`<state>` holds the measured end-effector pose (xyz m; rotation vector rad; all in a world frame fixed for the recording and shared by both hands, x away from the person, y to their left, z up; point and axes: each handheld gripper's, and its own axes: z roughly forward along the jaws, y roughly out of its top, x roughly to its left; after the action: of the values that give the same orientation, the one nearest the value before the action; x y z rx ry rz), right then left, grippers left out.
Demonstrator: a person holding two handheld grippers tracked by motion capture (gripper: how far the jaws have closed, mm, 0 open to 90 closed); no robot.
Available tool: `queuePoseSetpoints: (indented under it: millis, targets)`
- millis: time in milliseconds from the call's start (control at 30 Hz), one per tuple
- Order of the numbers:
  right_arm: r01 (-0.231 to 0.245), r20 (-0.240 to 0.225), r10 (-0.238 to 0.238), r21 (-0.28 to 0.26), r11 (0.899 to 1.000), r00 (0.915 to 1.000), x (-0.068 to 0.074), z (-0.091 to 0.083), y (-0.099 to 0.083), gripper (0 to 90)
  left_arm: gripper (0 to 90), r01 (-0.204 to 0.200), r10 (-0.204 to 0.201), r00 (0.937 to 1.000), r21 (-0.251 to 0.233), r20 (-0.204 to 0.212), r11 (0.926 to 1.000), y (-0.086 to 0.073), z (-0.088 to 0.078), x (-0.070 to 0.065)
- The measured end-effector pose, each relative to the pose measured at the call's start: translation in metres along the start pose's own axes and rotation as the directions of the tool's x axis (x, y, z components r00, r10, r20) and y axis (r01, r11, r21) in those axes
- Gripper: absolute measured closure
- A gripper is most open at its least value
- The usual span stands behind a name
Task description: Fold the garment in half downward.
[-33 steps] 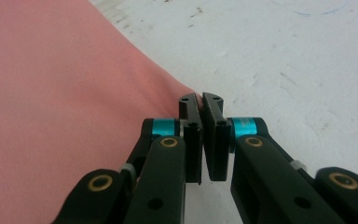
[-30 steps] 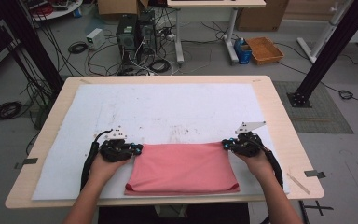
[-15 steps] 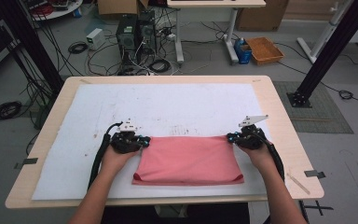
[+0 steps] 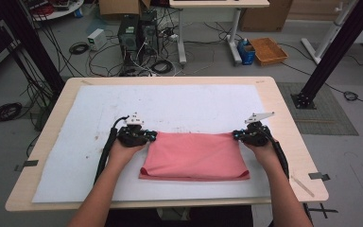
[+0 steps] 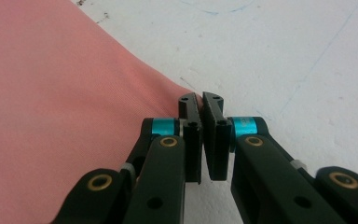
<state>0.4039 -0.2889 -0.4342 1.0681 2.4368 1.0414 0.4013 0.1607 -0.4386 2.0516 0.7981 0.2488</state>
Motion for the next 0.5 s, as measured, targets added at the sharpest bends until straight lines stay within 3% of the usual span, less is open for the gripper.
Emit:
queuePoseSetpoints:
  millis: [67,133,200,333,433,500]
  targets:
    - [-0.005,-0.001,0.005,-0.002,1.000,1.0000,0.000,0.000,0.000,86.1,84.2,0.004,-0.004,1.0000,-0.004,0.008,1.0000,-0.001,0.001,0.000]
    - [-0.014,0.001,0.014,-0.015,1.000,0.9999,0.001,-0.002,-0.001,75.1,81.3,-0.015,0.015,0.9999,-0.018,0.000,0.9997,-0.002,-0.001,-0.001]
    - [-0.045,-0.006,0.045,-0.042,0.998,0.9990,0.001,-0.005,-0.002,66.5,70.3,-0.018,0.017,0.9998,-0.045,-0.002,0.9989,-0.004,-0.005,-0.003]
    - [-0.071,-0.023,0.069,-0.103,0.992,0.9974,0.004,-0.014,-0.013,47.9,52.4,0.026,-0.024,0.9990,-0.077,0.037,0.9967,-0.009,-0.016,-0.006]
    - [-0.080,-0.021,0.078,-0.135,0.988,0.9967,0.006,-0.021,-0.022,37.5,42.8,0.032,-0.027,0.9982,-0.082,0.053,0.9961,-0.012,-0.026,-0.010]
    - [-0.080,-0.031,0.076,-0.151,0.985,0.9966,0.009,-0.025,-0.027,34.8,41.3,0.023,-0.015,0.9971,-0.104,0.074,0.9943,-0.014,-0.033,-0.014]
